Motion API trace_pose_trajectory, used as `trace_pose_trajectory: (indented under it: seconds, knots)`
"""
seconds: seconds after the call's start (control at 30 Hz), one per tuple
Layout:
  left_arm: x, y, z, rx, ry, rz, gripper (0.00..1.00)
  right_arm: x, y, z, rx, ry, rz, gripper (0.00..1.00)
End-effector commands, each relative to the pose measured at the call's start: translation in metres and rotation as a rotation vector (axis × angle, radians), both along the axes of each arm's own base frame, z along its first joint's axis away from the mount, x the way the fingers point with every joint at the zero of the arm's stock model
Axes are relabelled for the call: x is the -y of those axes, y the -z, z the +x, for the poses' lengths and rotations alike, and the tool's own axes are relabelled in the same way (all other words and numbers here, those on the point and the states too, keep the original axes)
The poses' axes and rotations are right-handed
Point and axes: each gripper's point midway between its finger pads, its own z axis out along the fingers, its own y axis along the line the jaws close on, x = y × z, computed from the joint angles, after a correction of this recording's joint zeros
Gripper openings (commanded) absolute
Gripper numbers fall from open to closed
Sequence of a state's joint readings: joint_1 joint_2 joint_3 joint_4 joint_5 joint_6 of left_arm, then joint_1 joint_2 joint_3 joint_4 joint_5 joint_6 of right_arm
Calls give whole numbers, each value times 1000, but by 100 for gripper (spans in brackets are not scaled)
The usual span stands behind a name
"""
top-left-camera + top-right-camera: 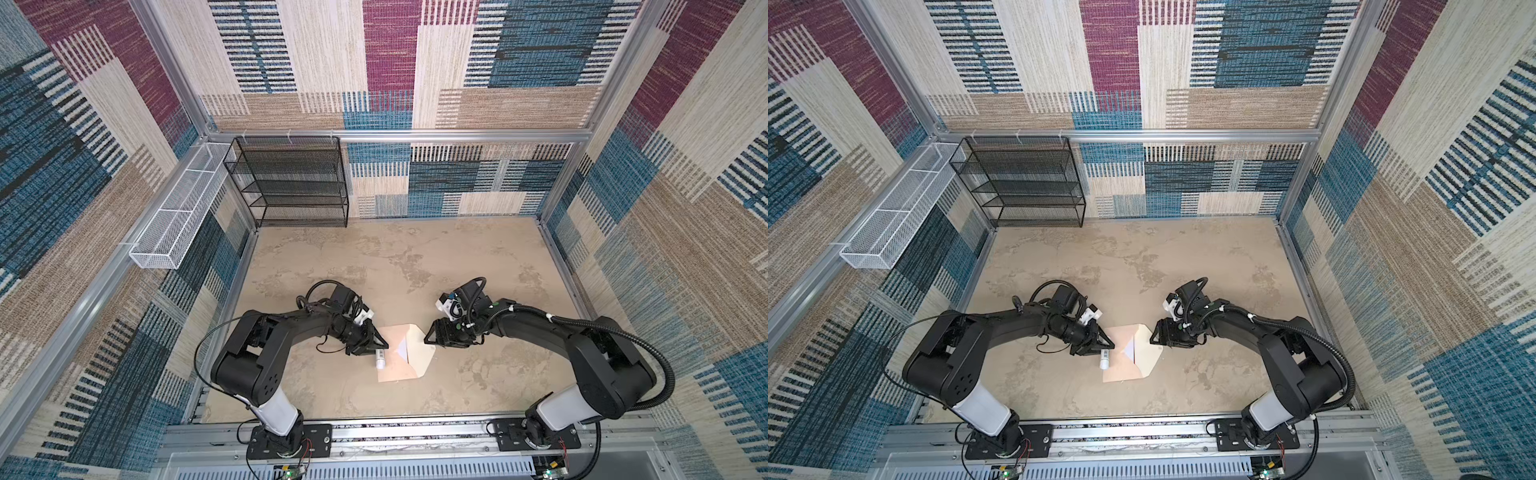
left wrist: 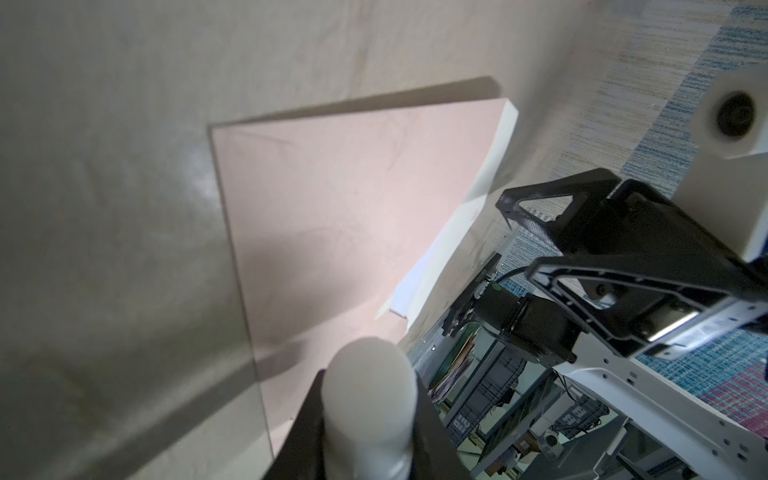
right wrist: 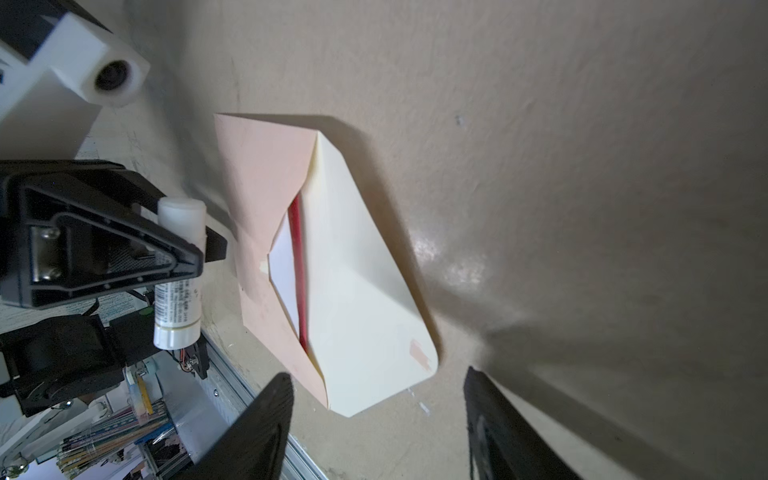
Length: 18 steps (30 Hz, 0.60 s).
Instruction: Place the letter into the envelope and seal it
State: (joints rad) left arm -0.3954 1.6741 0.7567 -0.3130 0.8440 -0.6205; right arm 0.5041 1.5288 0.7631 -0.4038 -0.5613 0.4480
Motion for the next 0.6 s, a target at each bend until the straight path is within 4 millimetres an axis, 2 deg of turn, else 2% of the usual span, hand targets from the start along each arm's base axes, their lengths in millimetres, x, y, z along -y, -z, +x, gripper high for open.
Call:
trace_pose_trajectory:
  seconds: [0.0, 0.27, 0.57]
  knots:
    - [-2, 8, -8, -16, 36, 8, 0, -6, -1, -1, -14, -3, 42, 70]
    - [-6, 26, -13, -75, 41, 45, 0, -12, -3, -6, -59, -28, 88, 70]
    - [-7, 31, -15, -96, 51, 61, 0, -23, -15, -10, -105, -69, 161, 68]
